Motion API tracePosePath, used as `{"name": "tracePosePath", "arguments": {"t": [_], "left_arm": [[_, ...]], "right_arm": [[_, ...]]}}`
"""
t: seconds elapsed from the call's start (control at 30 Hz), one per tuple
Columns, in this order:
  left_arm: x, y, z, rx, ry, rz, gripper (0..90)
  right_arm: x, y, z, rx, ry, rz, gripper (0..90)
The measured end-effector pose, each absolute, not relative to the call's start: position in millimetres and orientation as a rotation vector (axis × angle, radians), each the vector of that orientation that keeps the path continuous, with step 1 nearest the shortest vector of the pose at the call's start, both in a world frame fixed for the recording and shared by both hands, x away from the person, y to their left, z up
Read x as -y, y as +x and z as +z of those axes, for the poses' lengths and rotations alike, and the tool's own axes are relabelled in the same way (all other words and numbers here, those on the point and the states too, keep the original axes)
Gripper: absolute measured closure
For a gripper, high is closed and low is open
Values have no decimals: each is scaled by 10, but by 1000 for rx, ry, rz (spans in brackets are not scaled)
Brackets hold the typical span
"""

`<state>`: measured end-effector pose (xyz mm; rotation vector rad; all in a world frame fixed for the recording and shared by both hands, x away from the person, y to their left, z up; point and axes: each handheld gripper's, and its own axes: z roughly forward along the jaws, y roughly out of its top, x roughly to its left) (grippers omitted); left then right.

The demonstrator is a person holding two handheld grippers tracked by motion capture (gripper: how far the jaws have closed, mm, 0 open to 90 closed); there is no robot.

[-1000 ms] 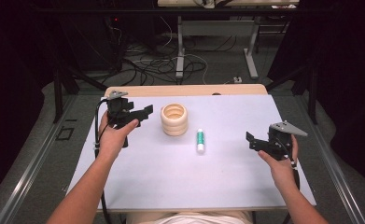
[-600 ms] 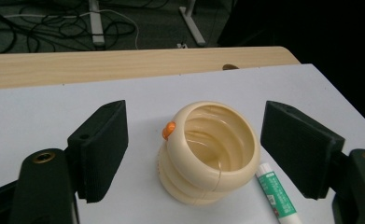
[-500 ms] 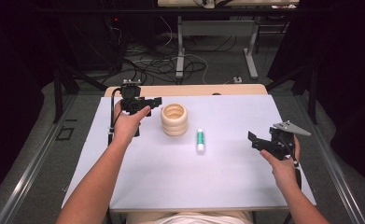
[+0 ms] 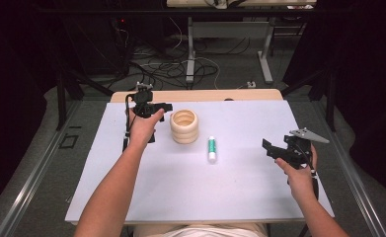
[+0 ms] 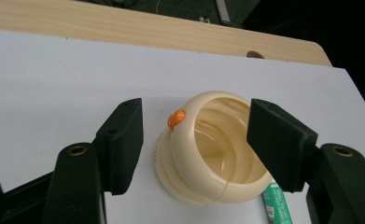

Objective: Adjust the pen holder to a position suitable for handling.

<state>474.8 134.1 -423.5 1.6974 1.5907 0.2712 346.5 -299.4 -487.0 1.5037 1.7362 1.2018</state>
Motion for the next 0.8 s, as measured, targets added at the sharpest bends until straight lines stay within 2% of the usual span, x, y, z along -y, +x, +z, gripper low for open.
{"name": "tracePosePath", "arguments": {"t": [0.4, 0.8], "left_arm": [[-1374, 4847, -4336, -1738, 1655, 67, 368], [-1361, 4910, -4476, -1809, 1617, -36, 396]], "right_arm": [[2992, 3474, -4885, -1741, 1512, 1210, 139], [2977, 3480, -4896, -1746, 1526, 1217, 142]]}}
